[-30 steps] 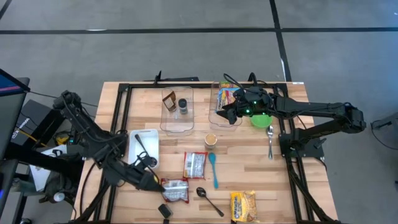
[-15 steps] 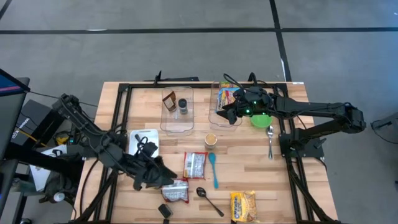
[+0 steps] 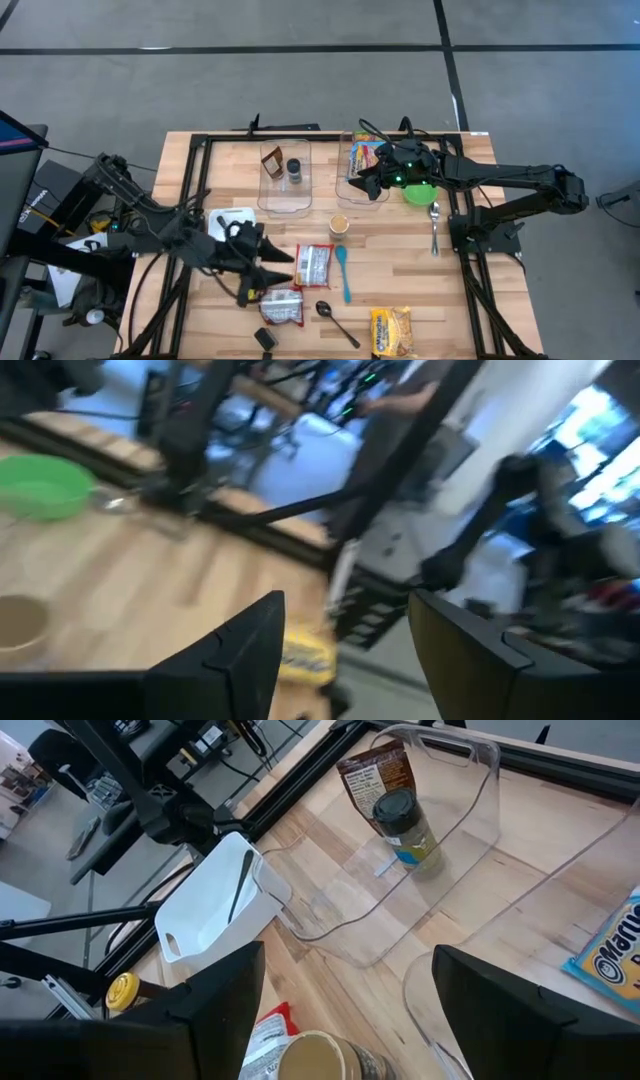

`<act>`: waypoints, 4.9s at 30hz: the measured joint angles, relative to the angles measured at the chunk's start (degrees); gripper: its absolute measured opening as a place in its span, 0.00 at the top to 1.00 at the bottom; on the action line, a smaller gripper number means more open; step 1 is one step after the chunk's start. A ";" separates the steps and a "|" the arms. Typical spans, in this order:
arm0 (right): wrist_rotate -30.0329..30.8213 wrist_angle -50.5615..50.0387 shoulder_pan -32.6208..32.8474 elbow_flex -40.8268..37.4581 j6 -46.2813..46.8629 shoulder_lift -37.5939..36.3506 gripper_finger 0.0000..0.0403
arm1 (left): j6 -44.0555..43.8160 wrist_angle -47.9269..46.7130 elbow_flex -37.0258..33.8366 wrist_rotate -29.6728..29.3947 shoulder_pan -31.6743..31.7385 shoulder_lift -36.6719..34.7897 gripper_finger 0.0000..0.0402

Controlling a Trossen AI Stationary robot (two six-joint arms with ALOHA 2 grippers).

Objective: Pick & Place Food Item
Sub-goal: Put the yellow seasoning bottle into the left transparent bin

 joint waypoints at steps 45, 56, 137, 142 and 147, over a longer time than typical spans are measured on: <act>0.02 -0.15 0.00 0.00 -0.61 0.00 0.30 | -5.02 -58.23 15.96 25.73 5.06 15.24 0.67; 0.02 -0.14 0.00 0.00 -0.78 0.00 0.30 | -4.71 -58.75 12.80 28.49 3.37 15.20 0.67; 0.02 0.26 0.00 0.00 -2.12 0.00 0.30 | 12.19 -49.24 0.66 29.03 -2.45 24.77 0.18; 0.02 0.26 -0.02 0.00 -2.11 0.00 0.30 | 12.21 -49.27 -0.49 29.14 -2.36 24.77 0.18; 0.02 0.26 -0.02 0.00 -2.10 0.00 0.30 | 12.31 -48.51 -1.19 29.16 -2.36 24.77 0.21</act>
